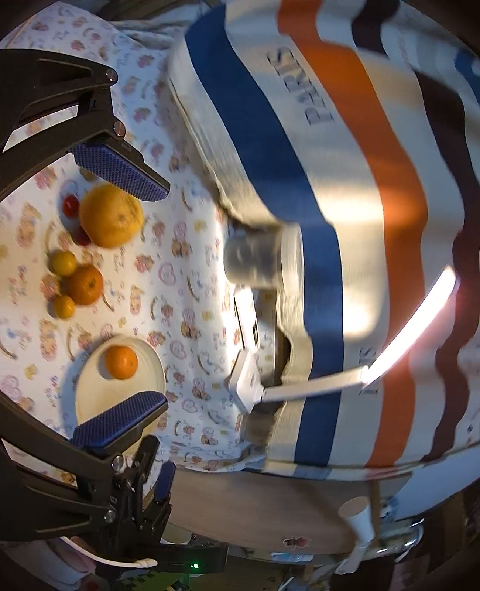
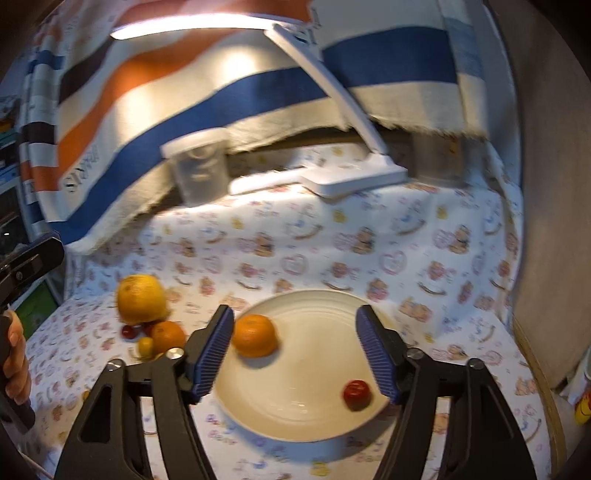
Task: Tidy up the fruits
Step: 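Move the left tool to the small brownish-green fruit and grasp it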
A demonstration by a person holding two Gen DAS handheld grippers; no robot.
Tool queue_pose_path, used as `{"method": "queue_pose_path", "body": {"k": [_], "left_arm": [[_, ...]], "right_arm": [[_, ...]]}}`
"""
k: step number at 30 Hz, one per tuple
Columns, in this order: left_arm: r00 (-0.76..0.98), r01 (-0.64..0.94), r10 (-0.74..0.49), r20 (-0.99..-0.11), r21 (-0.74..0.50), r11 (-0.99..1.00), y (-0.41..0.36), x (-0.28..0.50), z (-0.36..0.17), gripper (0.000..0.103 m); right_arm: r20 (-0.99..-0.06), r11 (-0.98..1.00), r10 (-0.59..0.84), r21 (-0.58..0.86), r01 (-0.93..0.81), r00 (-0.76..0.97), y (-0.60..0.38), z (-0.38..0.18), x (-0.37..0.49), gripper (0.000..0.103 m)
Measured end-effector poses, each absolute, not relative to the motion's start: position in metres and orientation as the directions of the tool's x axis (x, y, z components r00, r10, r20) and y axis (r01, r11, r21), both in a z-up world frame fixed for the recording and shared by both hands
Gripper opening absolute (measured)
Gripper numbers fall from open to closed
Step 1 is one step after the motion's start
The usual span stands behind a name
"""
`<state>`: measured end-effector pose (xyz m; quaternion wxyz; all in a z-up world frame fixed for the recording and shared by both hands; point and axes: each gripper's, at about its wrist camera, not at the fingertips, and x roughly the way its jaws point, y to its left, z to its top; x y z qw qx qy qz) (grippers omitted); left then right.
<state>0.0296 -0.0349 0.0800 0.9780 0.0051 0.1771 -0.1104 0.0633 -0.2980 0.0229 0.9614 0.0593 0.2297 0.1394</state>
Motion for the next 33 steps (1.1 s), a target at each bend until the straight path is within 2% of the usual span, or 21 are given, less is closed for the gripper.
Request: {"method": "queue_pose_path", "body": {"k": [1, 3, 10, 12, 16, 19, 21, 33], "left_arm": [[0.914, 0.207, -0.202, -0.352, -0.024, 0.978, -0.029, 0.025, 0.080, 0.102], [0.915, 0.180, -0.166, -0.368, 0.004, 0.984, -0.020, 0.016, 0.075, 0.102], [0.861, 0.117, -0.073, -0.503, 0.057, 0.992, 0.002, -0.010, 0.044, 0.102], [0.829, 0.134, -0.077, -0.554, 0.063, 0.989, 0.000, -0.014, 0.032, 0.091], [0.761, 0.169, -0.093, -0.642, 0.057, 0.984, -0.005, -0.018, 0.005, 0.084], [0.748, 0.165, -0.089, -0.657, 0.055, 0.985, -0.004, -0.024, -0.009, 0.080], [0.739, 0.163, -0.088, -0.668, 0.051, 0.985, -0.002, -0.026, -0.013, 0.071], [0.670, 0.166, -0.116, -0.734, -0.005, 0.986, -0.001, -0.018, -0.044, 0.050]], "right_arm": [[-0.413, 0.951, 0.302, 0.190, -0.243, 0.859, -0.297, 0.024, 0.061, 0.087], [-0.411, 0.954, 0.290, 0.195, -0.228, 0.864, -0.293, 0.026, 0.059, 0.087], [-0.449, 0.963, 0.264, 0.174, -0.207, 0.854, -0.279, 0.033, 0.054, 0.091], [-0.455, 0.957, 0.285, 0.186, -0.222, 0.844, -0.273, 0.035, 0.049, 0.091], [-0.460, 0.941, 0.335, 0.205, -0.269, 0.822, -0.255, 0.035, 0.039, 0.091], [-0.469, 0.937, 0.350, 0.187, -0.296, 0.811, -0.241, 0.030, 0.031, 0.091], [-0.487, 0.931, 0.364, 0.174, -0.320, 0.794, -0.231, 0.024, 0.027, 0.091], [-0.542, 0.922, 0.377, 0.146, -0.358, 0.751, -0.213, -0.001, 0.019, 0.091]]}}
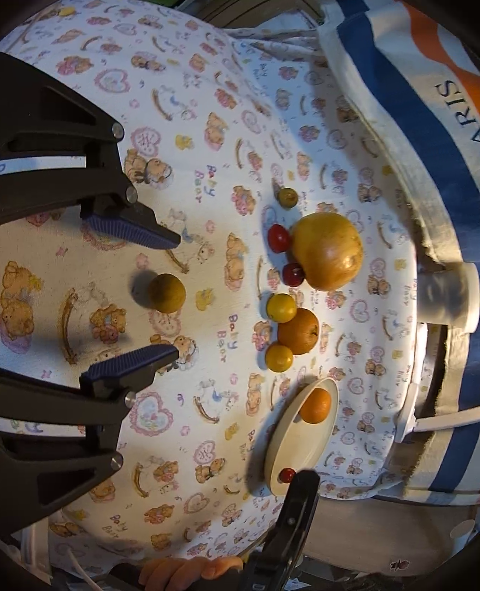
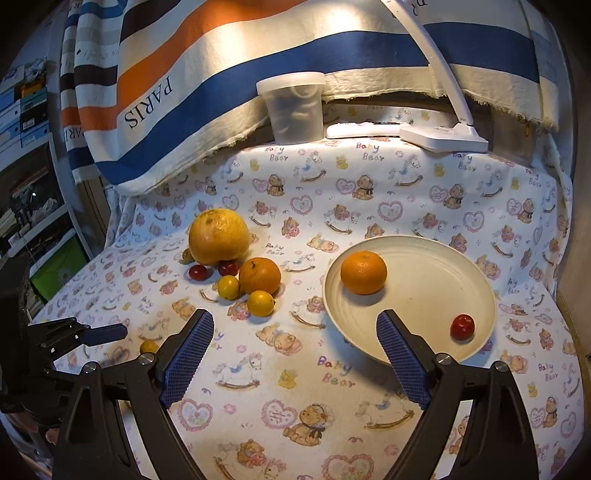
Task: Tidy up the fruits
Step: 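Move the left tool to the small brownish-green fruit and grasp it, then grasp the small yellow fruit with the right tool while the left tool holds its fruit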
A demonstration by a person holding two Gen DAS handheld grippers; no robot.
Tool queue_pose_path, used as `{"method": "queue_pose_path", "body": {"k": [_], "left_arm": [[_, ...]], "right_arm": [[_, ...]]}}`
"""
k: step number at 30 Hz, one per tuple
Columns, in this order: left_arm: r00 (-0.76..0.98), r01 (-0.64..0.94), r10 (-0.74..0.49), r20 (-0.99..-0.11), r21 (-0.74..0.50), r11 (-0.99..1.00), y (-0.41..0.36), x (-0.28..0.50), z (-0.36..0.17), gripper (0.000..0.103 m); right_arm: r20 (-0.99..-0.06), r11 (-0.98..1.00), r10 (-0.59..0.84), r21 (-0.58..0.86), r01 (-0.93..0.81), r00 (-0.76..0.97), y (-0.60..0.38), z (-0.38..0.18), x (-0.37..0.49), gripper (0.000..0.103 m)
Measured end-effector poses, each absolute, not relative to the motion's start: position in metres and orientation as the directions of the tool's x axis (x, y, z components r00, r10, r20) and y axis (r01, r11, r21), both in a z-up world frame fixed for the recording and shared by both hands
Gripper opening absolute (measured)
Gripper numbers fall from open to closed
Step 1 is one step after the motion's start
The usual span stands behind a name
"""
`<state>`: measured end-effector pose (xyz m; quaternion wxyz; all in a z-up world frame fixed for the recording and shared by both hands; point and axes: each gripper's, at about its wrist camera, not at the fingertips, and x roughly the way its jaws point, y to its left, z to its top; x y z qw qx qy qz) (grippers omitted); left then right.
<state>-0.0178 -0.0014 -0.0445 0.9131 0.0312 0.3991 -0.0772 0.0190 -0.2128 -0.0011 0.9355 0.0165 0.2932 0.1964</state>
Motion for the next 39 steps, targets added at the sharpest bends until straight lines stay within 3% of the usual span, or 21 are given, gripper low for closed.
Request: {"method": "queue_pose_path", "body": {"k": [4, 9, 17, 31, 35, 39], "left_arm": [[0.663, 0.160, -0.128, -0.738, -0.028, 0.987, 0.001, -0.013, -0.049, 0.044], [0.634, 0.164, -0.149, -0.759, -0.056, 0.985, 0.001, -0.006, -0.055, 0.024], [0.668, 0.167, -0.151, -0.729, -0.052, 0.985, 0.004, -0.005, -0.038, 0.023], [0.853, 0.175, -0.160, -0.497, -0.017, 0.984, -0.001, 0.031, 0.052, 0.023], [0.862, 0.125, -0.138, -0.487, -0.061, 0.990, 0.011, 0.052, 0.044, 0.023], [0.833, 0.076, -0.110, -0.543, -0.085, 0.994, 0.026, 0.066, 0.021, 0.023]], "right_arm": [[-0.545, 0.928, 0.365, 0.144, -0.344, 0.755, -0.221, -0.001, 0.018, 0.091], [-0.553, 0.935, 0.347, 0.138, -0.327, 0.757, -0.227, -0.002, 0.020, 0.091], [-0.555, 0.935, 0.345, 0.132, -0.329, 0.757, -0.226, -0.002, 0.021, 0.091], [-0.503, 0.934, 0.349, 0.124, -0.334, 0.791, -0.204, 0.031, 0.035, 0.091], [-0.490, 0.933, 0.354, 0.123, -0.338, 0.797, -0.185, 0.043, 0.044, 0.091], [-0.479, 0.931, 0.360, 0.130, -0.341, 0.801, -0.171, 0.045, 0.057, 0.091]]}}
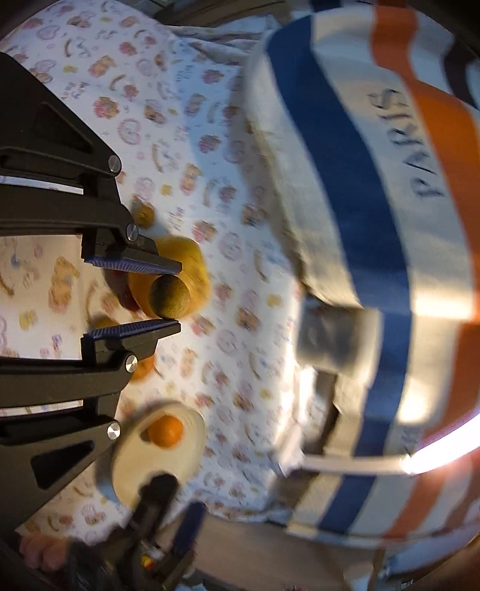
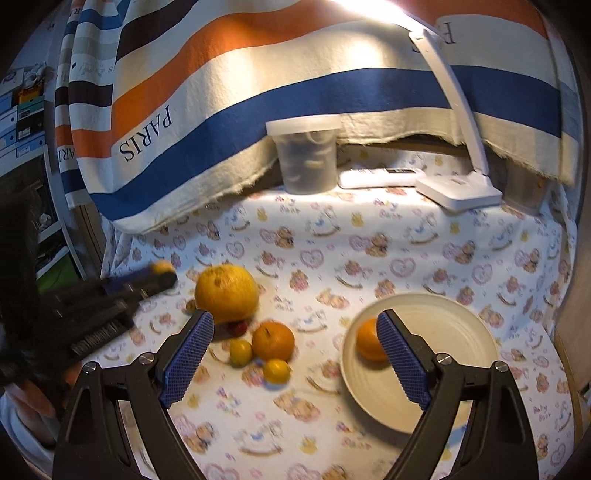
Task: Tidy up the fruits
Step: 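Grasp the small yellow fruit with the right tool while the left tool holds its fruit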
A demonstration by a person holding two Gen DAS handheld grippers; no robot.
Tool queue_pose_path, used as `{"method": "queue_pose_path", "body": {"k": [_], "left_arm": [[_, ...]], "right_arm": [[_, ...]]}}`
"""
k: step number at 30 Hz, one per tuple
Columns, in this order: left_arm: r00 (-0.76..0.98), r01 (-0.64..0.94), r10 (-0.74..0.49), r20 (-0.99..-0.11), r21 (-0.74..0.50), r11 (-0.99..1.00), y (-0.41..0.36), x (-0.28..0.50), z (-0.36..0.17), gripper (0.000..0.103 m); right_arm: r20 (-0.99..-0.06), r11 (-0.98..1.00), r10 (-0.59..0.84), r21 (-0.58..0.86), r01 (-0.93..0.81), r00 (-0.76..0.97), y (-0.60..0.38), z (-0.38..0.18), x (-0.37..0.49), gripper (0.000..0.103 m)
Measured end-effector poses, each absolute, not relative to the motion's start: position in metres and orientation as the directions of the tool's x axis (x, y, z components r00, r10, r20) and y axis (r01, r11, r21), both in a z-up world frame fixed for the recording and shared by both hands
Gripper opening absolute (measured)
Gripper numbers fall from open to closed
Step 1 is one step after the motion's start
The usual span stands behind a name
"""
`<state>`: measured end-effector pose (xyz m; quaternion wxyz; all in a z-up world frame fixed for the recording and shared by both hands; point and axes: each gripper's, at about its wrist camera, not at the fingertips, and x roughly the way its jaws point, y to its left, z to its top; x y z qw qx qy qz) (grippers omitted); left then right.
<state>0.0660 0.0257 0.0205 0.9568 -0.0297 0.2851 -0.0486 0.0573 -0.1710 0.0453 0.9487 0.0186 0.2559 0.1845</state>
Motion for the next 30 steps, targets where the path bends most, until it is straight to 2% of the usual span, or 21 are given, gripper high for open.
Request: {"method": "queue_pose_path", "body": {"k": [4, 9, 15, 19, 23, 25, 29, 30], "left_arm": [[0.803, 0.037, -0.073, -0.591, -0.073, 0.997, 0.036, 0.074, 0.006, 0.023], [0.790, 0.025, -0.069, -0.609, -0.081, 0.996, 0.041, 0.073, 0.005, 0.023], [0.776, 0.044, -0.086, -0.625, -0.081, 0.996, 0.037, 0.072, 0.001, 0.023], [0.773, 0.057, -0.085, -0.629, -0.064, 0.996, 0.031, 0.072, -0.001, 0.024], [0.776, 0.049, -0.079, -0.626, -0.064, 0.997, 0.032, 0.072, -0.001, 0.024], [0.773, 0.046, -0.079, -0.629, -0.069, 0.997, 0.034, 0.074, -0.002, 0.024], [0.772, 0.043, -0.081, -0.630, -0.075, 0.996, 0.036, 0.074, -0.002, 0.024], [0.772, 0.043, -0.080, -0.631, -0.073, 0.996, 0.035, 0.074, -0.002, 0.024]], "right_arm": [[-0.512, 0.933, 0.354, 0.129, -0.337, 0.783, -0.160, 0.030, 0.075, 0.091], [-0.567, 0.928, 0.351, 0.108, -0.356, 0.745, -0.148, 0.000, 0.088, 0.091], [-0.600, 0.898, 0.403, 0.114, -0.425, 0.691, -0.137, -0.018, 0.091, 0.081], [-0.629, 0.886, 0.404, 0.088, -0.455, 0.664, -0.128, -0.028, 0.091, 0.070], [-0.653, 0.876, 0.411, 0.089, -0.475, 0.636, -0.121, -0.036, 0.091, 0.068], [-0.659, 0.874, 0.414, 0.095, -0.476, 0.628, -0.121, -0.038, 0.092, 0.063], [-0.679, 0.876, 0.414, 0.115, -0.469, 0.607, -0.122, -0.040, 0.096, 0.059], [-0.684, 0.876, 0.413, 0.118, -0.467, 0.601, -0.123, -0.041, 0.098, 0.055]]}}
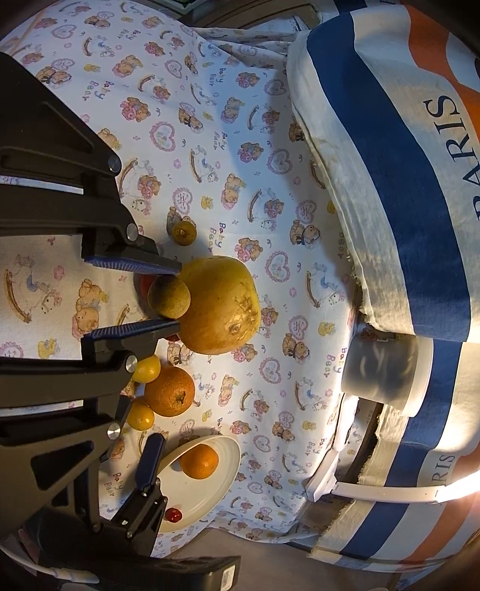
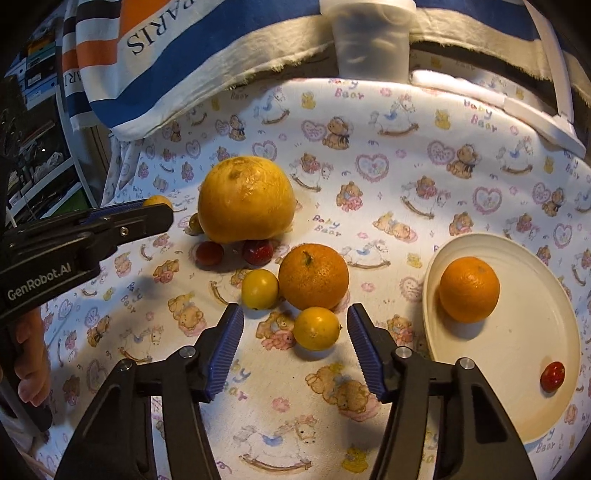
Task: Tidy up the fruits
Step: 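Grasp the small yellow fruit with the right tool while the left tool holds its fruit, then carry both held fruits up and over to the plate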
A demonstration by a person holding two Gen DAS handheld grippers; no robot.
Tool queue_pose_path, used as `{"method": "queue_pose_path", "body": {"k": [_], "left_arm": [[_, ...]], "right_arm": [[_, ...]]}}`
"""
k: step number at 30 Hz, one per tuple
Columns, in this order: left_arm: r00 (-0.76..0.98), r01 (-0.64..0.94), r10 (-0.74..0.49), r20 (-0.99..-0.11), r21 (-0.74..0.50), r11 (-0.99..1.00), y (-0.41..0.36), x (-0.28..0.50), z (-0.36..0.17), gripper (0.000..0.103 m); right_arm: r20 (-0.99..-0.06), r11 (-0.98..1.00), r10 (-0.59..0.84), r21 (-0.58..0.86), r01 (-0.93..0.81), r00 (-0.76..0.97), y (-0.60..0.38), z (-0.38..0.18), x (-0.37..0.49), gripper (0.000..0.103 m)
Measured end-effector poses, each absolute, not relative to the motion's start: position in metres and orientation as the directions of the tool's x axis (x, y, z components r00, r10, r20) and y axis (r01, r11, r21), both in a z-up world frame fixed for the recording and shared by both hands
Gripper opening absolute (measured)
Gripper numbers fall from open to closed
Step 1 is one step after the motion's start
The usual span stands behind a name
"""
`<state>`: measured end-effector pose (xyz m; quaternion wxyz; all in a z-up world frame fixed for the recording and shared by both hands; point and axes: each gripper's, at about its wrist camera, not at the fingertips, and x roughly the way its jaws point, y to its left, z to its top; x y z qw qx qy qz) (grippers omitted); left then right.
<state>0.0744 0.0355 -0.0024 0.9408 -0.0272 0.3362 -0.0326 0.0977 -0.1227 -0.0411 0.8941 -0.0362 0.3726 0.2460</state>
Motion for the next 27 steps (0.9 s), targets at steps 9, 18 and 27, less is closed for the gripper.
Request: {"method": "queue_pose_path", "body": {"k": [9, 18, 27], "left_arm": [[0.771, 0.053, -0.065, -0.633, -0.037, 0.998, 0.028, 0.074, -0.006, 0.024], [0.794, 0.061, -0.072, -0.603, -0.039, 0.997, 0.026, 0.068, 0.000, 0.024], [0.878, 0.083, -0.095, -0.470, -0.047, 0.995, 0.025, 0.047, 0.021, 0.024]], "right_arm": [[-0.744, 0.880, 0.398, 0.146, -0.451, 0.536, -0.122, -0.055, 0.108, 0.030], [-0.686, 0.889, 0.388, 0.104, -0.445, 0.615, -0.123, -0.041, 0.095, 0.030], [-0.483, 0.930, 0.350, 0.079, -0.358, 0.803, -0.145, -0.010, 0.073, 0.030]]}}
